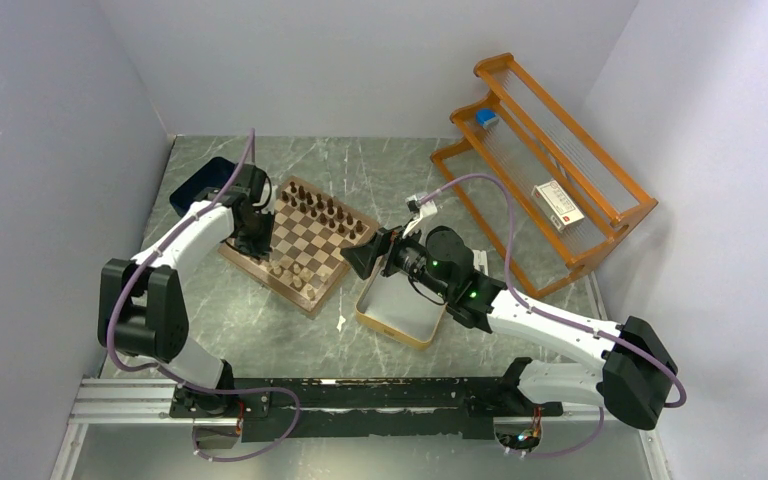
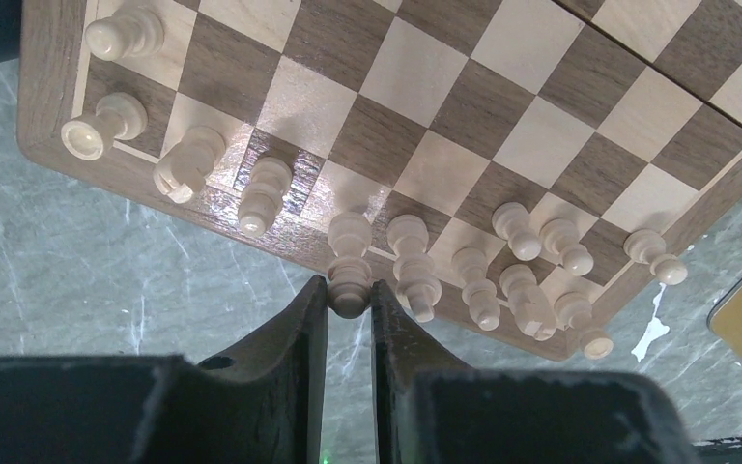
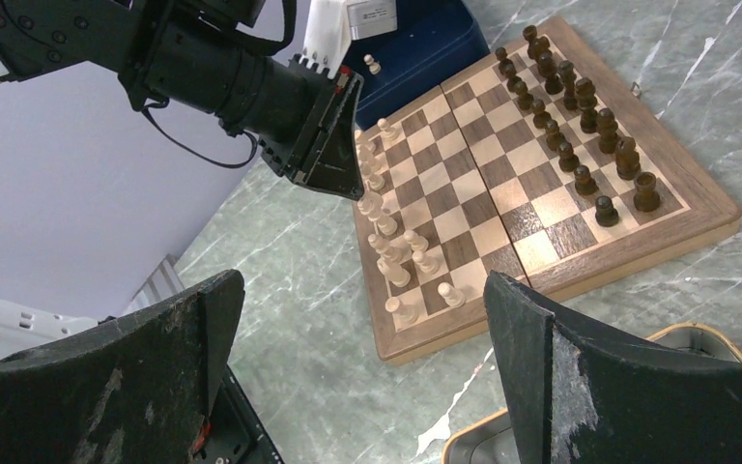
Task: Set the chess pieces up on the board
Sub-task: Place the chess piece on the chessboard.
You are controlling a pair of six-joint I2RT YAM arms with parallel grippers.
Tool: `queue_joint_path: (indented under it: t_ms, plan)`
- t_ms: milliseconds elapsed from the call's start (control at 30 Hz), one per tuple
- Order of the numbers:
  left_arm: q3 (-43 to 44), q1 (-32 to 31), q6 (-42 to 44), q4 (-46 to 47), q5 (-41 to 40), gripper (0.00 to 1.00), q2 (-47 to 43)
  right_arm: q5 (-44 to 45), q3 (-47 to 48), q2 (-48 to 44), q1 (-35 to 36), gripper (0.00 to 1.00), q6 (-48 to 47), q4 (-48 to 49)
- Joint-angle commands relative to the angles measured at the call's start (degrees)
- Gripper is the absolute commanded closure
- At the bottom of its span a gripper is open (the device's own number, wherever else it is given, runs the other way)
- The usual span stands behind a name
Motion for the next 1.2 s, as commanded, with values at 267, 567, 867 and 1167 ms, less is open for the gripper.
queue_joint_path:
  t_ms: [267,567,867,1167]
  plan:
    - [-1.9,-0.4,-0.8,3.6,-1.2,0.95,1.5,-0.4,-1.0,-1.3,-0.2,0.00,0.6,1.9]
    - [-2.0,-0.5,-1.1,3.6,-1.5,0.89,1.7,0.1,-1.8,-1.8,-0.2,0.00,0.6,2.0]
    - [-2.0,-0.5,-1.3,2.9,-1.8,0.83,1.4,-0.2,-1.9,-1.4,-0.1,0.00,1.0,2.3]
    - [-1.3,-0.5,-1.6,2.1,-2.2,0.84,1.2,-0.9,-2.4,-1.3,-0.2,0.00,1.3,3.0]
